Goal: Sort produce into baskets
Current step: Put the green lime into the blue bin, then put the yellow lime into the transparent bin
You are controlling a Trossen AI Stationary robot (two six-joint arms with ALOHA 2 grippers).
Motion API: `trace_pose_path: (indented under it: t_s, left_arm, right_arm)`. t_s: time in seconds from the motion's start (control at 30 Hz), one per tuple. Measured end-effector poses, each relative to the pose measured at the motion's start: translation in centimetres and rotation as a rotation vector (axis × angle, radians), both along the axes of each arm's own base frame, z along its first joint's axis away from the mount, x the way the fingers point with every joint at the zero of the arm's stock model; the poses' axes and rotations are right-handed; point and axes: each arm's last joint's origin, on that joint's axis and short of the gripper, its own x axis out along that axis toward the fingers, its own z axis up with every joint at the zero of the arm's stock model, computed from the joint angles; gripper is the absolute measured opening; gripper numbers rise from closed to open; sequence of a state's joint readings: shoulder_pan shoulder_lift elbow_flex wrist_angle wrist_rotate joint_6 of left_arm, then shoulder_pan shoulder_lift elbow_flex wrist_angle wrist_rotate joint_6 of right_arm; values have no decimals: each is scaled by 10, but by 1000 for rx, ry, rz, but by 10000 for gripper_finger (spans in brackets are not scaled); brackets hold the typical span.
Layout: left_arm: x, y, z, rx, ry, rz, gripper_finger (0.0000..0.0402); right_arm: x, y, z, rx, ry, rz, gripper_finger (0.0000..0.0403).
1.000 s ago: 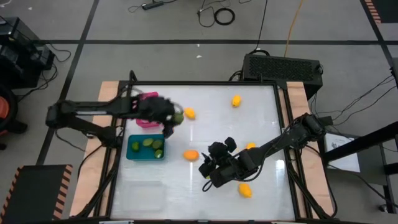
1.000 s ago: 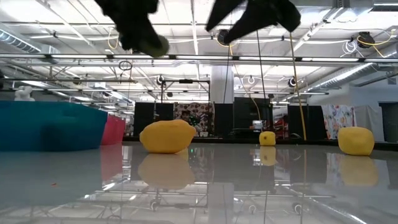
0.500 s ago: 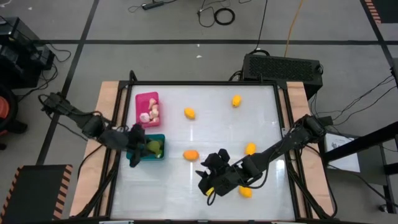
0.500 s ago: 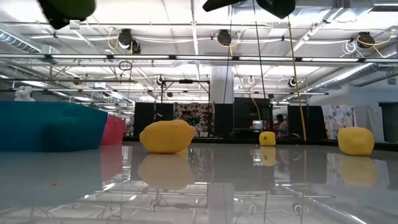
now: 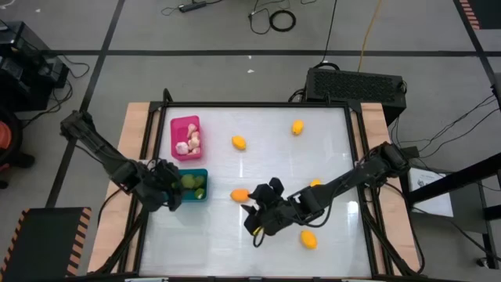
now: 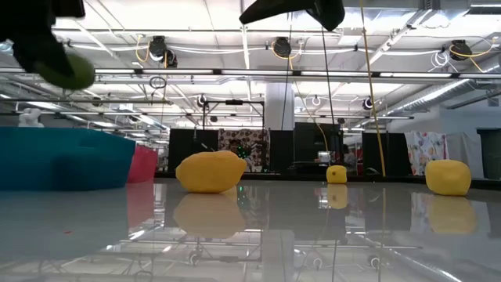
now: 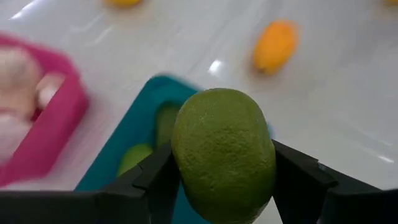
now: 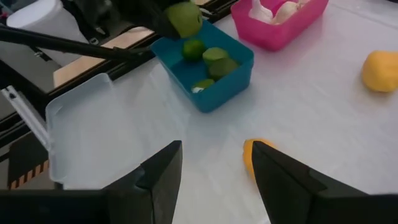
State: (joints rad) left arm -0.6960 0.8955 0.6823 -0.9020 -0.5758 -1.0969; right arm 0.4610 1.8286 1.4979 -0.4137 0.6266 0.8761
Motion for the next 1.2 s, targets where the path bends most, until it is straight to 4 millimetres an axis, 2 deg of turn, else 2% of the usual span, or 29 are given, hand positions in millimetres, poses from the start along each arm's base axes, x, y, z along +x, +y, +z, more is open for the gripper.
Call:
trace_pose_path:
  t_s: [0.17,0.4,0.57,0.9,1.07,1.2]
  left_arm:
    - [-2,5,-24,14,80,51,215]
    - [-3,11,-37,47,121,77,215]
    - [-1,15,-37,60,131,83,224]
    - [4,24,-37,85,139,117,309]
    - [9,24,-30,76,105,106,316]
    - [23,16,-20,63,-27,1,317]
  right_arm:
    - [1,-4,-1,-10,12,-4,187]
    - [1,-4,-1,-7,15,-5,187]
    - [0,-3,-1,-4,15,-5,187]
    - [0,-2,-1,0,11,-8,186]
    - [0,-1,-2,12,10,-17,186]
    - [0,-1,-3,12,12,-18,187]
